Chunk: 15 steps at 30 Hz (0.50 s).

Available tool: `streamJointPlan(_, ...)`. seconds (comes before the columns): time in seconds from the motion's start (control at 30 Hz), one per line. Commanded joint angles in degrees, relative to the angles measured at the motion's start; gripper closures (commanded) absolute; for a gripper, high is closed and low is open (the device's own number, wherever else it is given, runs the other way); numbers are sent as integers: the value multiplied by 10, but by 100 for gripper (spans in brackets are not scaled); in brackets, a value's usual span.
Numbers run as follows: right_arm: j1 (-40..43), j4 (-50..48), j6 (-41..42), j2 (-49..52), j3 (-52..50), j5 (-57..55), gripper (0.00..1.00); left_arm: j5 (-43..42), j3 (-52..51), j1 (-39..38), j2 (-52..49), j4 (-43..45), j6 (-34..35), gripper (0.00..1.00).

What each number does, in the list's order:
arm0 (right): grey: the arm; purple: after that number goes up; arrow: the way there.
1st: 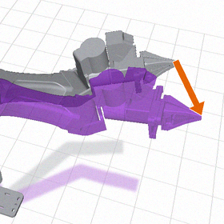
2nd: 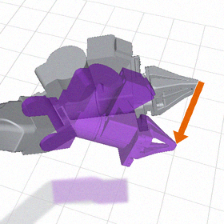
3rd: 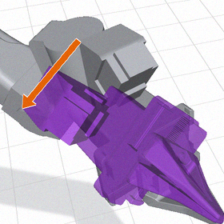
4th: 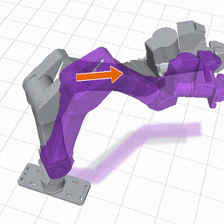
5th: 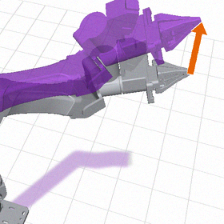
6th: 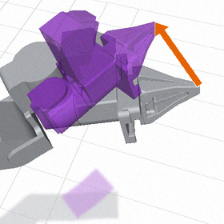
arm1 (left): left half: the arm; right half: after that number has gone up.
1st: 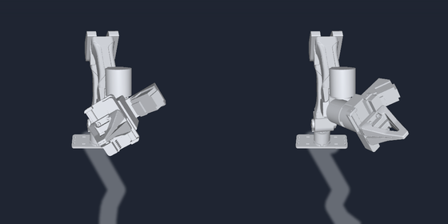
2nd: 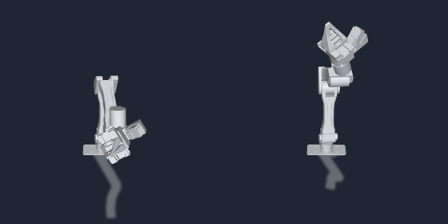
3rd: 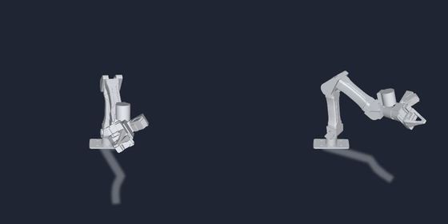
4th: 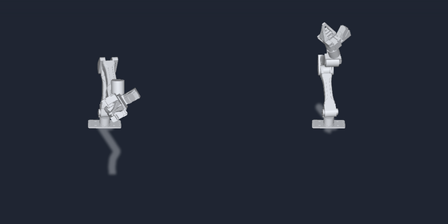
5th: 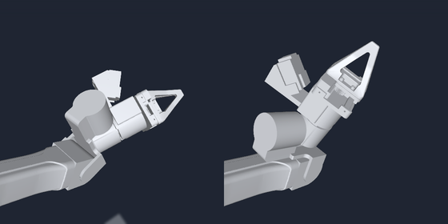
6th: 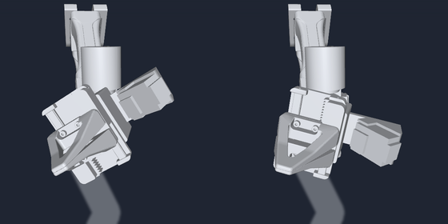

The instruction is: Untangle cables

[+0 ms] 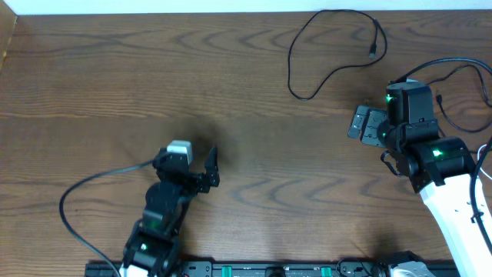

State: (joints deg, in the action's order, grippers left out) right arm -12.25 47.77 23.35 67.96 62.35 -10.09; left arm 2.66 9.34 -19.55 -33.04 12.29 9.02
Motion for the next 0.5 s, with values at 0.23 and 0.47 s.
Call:
streamJointPlan(0.23,-2,0,-7,-3,2,-7,1,-12,-71,30,120,3,4,9)
streamJointPlan(0.47,-2,0,-7,-3,2,-7,1,-23,-73,70,193,-114,23,9)
